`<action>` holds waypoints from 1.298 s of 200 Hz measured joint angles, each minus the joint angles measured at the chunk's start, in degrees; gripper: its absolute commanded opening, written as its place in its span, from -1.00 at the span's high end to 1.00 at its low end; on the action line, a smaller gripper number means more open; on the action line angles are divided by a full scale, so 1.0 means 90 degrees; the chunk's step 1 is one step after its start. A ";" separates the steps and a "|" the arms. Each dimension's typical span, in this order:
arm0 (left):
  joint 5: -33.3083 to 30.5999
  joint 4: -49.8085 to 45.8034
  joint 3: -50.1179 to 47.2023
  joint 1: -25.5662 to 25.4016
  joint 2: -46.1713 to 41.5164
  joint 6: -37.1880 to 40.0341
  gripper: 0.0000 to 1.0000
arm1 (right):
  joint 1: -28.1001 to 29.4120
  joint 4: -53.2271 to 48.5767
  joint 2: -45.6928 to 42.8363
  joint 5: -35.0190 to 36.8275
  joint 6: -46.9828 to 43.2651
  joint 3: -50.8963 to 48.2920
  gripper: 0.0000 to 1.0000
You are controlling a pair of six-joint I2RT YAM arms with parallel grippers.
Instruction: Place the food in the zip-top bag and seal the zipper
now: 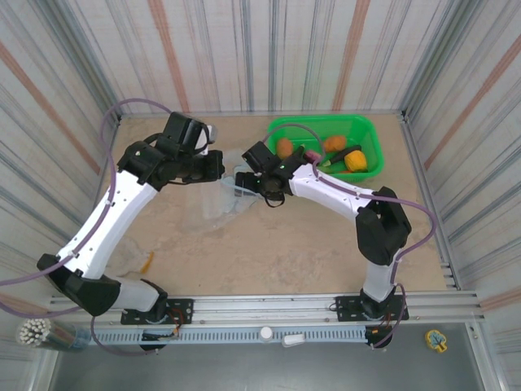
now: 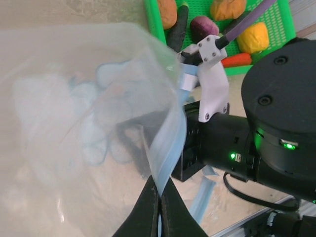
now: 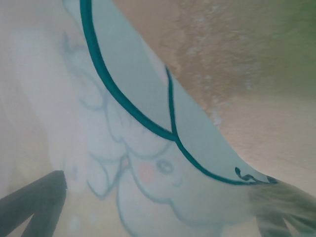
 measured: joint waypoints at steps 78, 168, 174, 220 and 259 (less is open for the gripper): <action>-0.0165 -0.0296 -0.0019 -0.0070 0.0097 0.0109 1.00 | 0.0129 0.0959 -0.0325 -0.0928 -0.0299 -0.0257 -0.60; -0.0092 0.0563 -0.1047 0.0362 0.0287 -0.0182 1.00 | -0.0012 0.1586 -0.1358 -0.1389 -0.0627 -0.0517 0.04; -0.0078 0.0624 -0.1073 0.0372 0.0304 -0.0216 1.00 | -0.0029 0.1583 -0.1360 -0.1413 -0.0661 -0.0517 -0.16; 0.0240 0.1188 -0.1069 0.0391 0.0304 -0.0493 1.00 | -0.0100 0.1282 -0.1341 -0.1479 -0.0733 -0.0454 -0.32; 0.0087 0.1141 -0.0765 0.0391 0.0316 -0.0537 1.00 | -0.0100 0.1350 -0.1299 -0.1826 -0.0719 -0.0457 0.55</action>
